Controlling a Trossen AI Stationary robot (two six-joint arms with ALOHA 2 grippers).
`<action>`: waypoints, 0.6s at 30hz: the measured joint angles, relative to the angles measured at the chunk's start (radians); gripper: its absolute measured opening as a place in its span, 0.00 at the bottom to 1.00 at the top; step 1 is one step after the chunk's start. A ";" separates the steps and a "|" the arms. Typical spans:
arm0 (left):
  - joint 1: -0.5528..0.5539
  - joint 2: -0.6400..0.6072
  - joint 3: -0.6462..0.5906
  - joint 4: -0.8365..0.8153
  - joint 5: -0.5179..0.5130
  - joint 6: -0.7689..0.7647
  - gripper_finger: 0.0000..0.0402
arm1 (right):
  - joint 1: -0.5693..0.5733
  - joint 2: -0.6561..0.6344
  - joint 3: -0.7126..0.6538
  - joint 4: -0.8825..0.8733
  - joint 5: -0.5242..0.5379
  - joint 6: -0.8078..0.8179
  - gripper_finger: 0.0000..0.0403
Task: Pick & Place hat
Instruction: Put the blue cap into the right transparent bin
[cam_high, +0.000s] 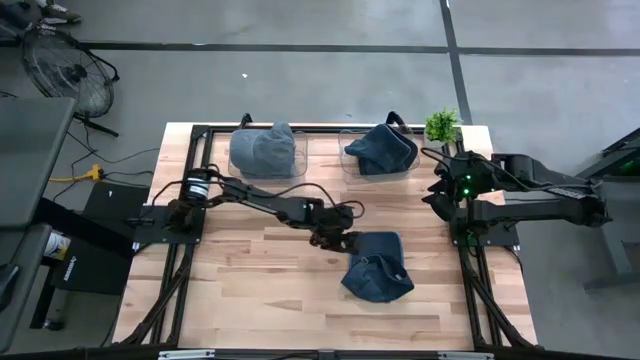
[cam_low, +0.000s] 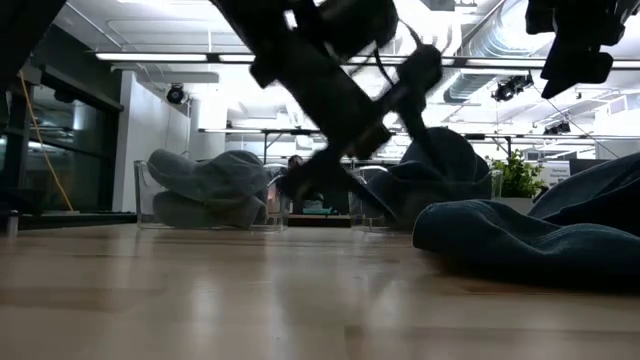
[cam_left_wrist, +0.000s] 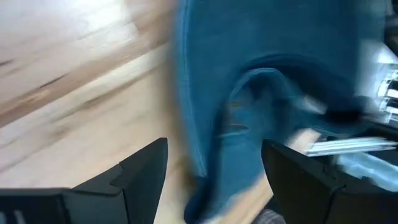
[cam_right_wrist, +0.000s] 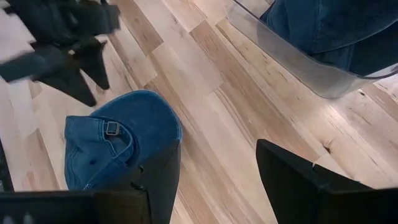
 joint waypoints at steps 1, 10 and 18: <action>0.000 0.008 0.005 -0.005 0.009 0.004 0.64 | 0.000 0.000 0.000 0.000 0.000 -0.004 0.51; -0.002 0.076 0.021 0.051 0.057 -0.035 0.64 | 0.000 0.000 0.000 0.002 0.005 -0.025 0.51; -0.007 0.089 0.018 0.080 0.066 -0.040 0.64 | 0.000 0.000 0.000 -0.002 0.012 -0.041 0.51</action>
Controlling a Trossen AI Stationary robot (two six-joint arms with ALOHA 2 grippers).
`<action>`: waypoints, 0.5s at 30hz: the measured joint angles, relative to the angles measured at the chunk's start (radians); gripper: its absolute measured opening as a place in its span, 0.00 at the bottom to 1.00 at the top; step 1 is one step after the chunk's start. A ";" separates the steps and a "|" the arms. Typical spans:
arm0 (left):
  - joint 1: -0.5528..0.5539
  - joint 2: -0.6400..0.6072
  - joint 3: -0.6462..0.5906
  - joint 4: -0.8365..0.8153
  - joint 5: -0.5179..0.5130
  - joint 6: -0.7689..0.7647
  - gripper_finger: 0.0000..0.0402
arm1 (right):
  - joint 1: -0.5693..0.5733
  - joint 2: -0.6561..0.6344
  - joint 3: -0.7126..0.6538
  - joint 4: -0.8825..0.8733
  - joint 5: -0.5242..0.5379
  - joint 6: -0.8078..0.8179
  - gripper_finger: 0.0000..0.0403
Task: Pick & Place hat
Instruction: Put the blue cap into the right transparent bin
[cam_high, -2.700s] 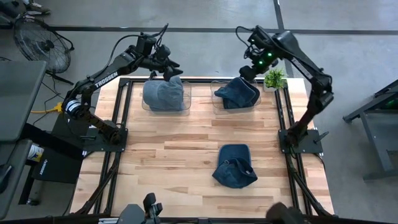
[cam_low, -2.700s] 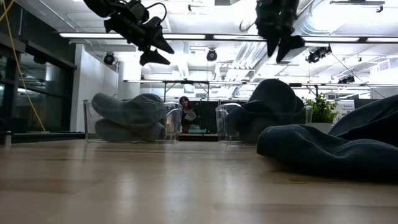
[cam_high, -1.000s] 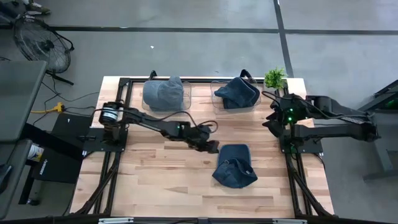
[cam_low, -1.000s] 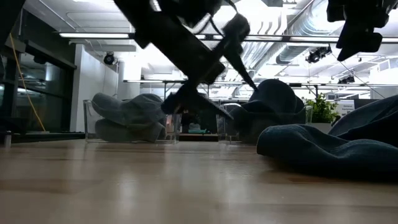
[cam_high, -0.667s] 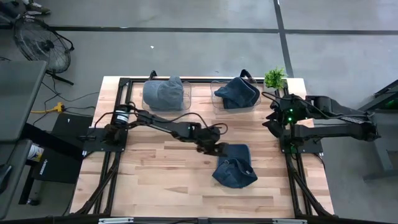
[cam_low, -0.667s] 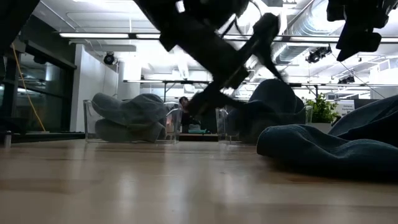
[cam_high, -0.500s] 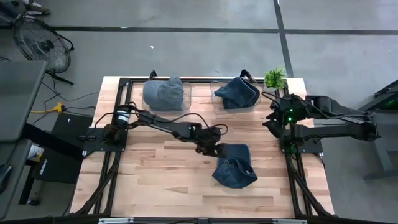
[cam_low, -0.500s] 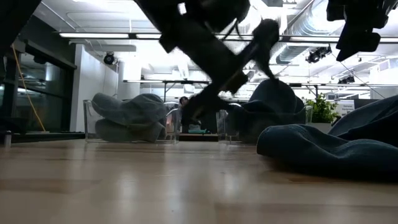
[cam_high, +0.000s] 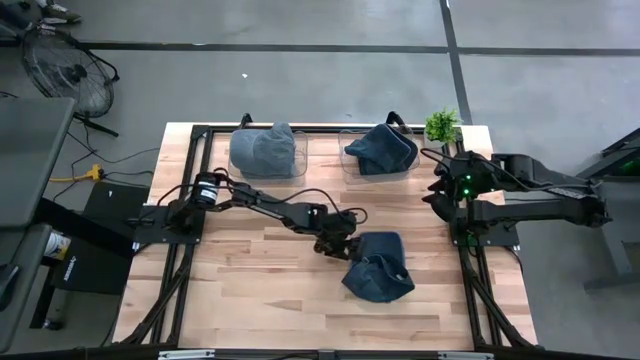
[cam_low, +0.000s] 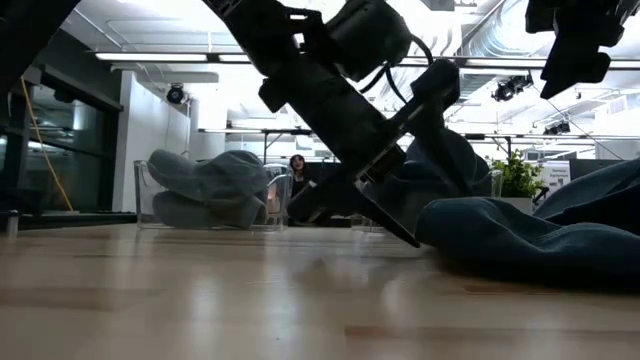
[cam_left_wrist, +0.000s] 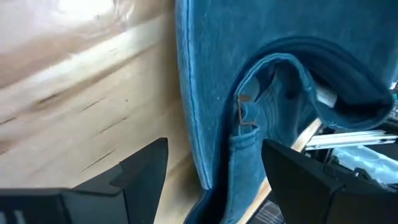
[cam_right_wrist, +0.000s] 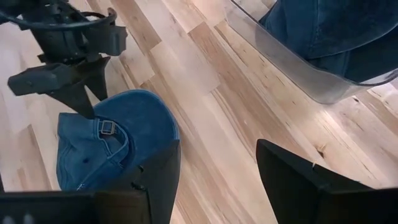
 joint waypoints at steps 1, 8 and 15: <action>0.000 0.000 -0.001 0.004 0.000 -0.001 0.64 | 0.000 0.000 0.000 0.000 0.001 0.000 0.51; 0.001 0.000 0.000 0.026 -0.003 -0.002 0.58 | 0.000 0.001 0.000 0.001 0.007 -0.004 0.51; 0.000 0.000 0.000 0.037 -0.013 0.005 0.43 | 0.000 0.001 0.000 0.001 0.007 -0.007 0.51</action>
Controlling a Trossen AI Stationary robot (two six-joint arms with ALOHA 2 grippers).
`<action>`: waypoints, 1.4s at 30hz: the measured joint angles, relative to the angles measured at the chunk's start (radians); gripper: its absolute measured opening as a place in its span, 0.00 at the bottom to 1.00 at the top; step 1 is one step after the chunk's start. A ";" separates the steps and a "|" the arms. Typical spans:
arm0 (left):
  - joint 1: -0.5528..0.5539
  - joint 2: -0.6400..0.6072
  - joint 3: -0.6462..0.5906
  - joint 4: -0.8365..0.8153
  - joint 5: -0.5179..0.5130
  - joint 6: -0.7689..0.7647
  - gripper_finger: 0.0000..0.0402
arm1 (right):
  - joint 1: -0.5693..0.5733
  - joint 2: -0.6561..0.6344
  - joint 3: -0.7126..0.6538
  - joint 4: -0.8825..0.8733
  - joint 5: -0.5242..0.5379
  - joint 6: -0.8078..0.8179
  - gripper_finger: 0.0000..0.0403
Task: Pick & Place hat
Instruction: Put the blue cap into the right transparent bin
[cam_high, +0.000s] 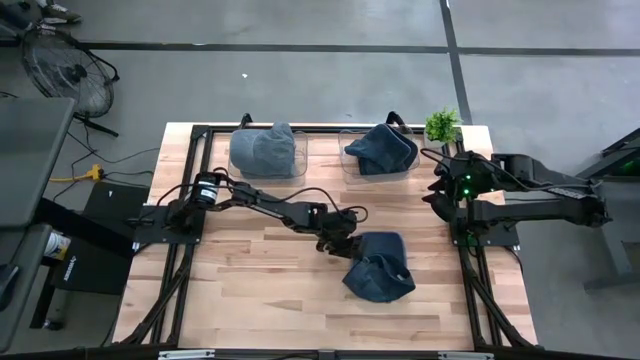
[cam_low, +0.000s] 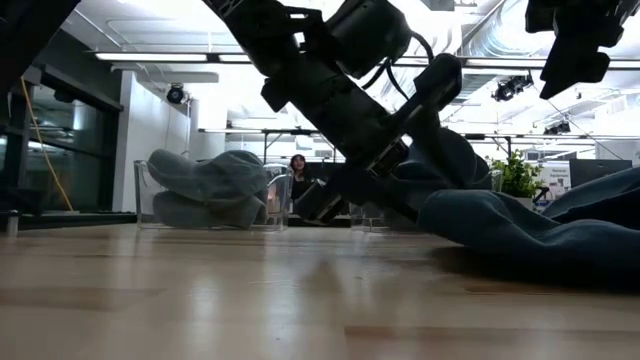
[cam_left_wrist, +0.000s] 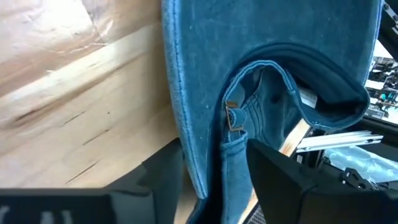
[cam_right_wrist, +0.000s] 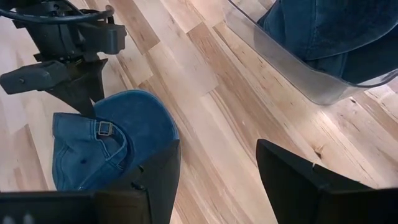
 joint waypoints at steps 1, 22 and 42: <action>0.000 0.000 0.000 -0.001 -0.003 0.000 0.41 | 0.000 0.000 0.000 0.000 0.000 0.000 0.51; 0.001 0.000 0.000 0.007 -0.078 0.098 0.02 | 0.000 0.000 0.000 0.000 -0.033 0.009 0.51; -0.028 -0.053 0.472 -0.701 -0.552 0.424 0.00 | -0.003 0.014 0.000 0.160 -0.173 0.241 0.51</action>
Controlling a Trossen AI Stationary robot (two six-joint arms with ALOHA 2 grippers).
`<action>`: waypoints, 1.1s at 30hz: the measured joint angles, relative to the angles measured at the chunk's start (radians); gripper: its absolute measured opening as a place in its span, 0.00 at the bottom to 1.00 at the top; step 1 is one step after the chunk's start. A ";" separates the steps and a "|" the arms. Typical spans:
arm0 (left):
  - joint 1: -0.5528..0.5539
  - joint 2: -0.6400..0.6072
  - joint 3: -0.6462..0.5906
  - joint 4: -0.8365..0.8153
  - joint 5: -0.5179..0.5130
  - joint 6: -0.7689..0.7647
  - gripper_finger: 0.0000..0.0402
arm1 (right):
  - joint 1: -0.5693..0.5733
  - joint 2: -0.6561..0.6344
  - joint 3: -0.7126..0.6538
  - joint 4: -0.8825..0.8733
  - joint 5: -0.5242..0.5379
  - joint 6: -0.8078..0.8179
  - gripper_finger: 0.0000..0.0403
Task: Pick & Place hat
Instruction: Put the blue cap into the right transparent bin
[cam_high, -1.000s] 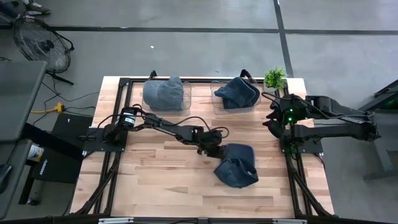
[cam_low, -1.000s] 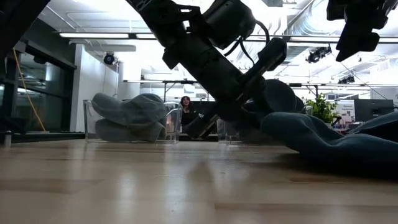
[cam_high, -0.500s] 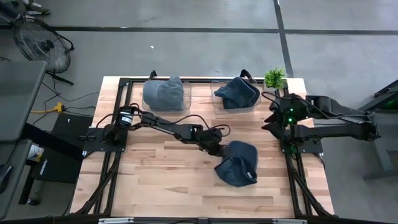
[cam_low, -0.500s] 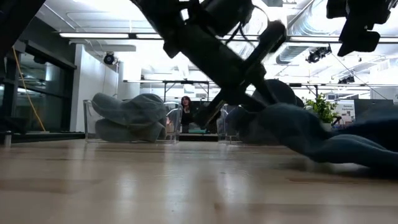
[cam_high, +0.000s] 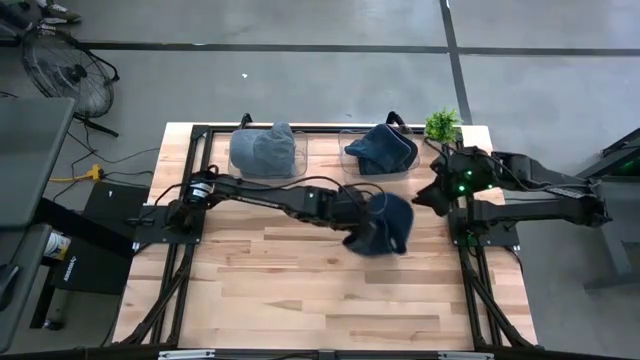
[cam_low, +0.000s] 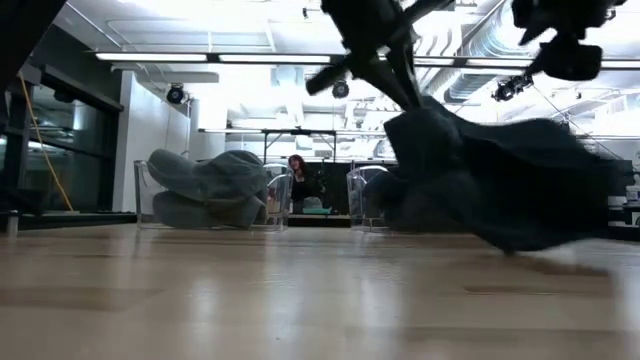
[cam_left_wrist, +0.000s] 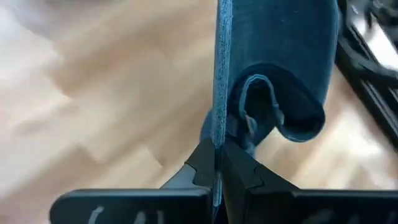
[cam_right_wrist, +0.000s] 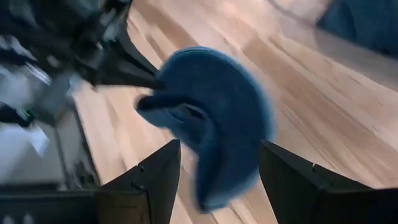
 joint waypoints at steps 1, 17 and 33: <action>-0.006 0.000 0.026 -0.040 -0.057 0.004 0.00 | 0.000 0.000 0.000 0.033 0.003 0.023 0.51; -0.093 0.002 0.104 -0.238 -0.606 0.086 0.00 | 0.001 0.063 0.000 0.526 0.002 0.574 0.51; -0.128 0.024 0.102 -0.252 -0.835 0.551 0.00 | 0.001 0.191 0.000 0.525 0.019 0.730 0.51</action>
